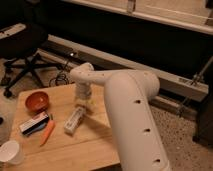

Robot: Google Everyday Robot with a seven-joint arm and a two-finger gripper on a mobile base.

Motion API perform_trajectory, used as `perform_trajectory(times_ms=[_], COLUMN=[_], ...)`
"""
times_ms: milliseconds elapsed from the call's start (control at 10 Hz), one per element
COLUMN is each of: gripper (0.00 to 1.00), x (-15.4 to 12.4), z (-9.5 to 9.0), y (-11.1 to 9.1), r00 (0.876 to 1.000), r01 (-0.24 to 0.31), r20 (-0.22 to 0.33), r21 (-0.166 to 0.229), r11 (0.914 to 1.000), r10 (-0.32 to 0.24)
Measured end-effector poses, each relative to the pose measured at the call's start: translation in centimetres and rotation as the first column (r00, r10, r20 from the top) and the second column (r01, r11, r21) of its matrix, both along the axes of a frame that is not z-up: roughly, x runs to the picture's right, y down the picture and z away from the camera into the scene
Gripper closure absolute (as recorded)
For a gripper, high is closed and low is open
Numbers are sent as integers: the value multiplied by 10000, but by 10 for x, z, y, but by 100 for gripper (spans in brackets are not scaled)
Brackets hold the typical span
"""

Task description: Stand the bottle upright

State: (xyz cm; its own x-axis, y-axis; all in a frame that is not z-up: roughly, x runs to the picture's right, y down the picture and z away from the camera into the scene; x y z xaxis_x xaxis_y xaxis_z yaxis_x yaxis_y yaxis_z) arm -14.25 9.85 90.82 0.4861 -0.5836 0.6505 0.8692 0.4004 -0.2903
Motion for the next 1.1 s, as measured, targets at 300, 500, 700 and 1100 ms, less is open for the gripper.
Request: perform_trajectory(times_ms=[300,500,700,1100], gripper=[20,24,41,82], x=[3,4,5,3], z=[5,7,9,11], y=[1,0,-1,-3], r00=[9998,9996,9995,9996], r01=[106,93,59,65], r20=[-192,-279,-294,-258], r21=[-95,-161,-213,-260], r11=[9999,9998,9998,9996], r10=[-108,-98,-65,-72])
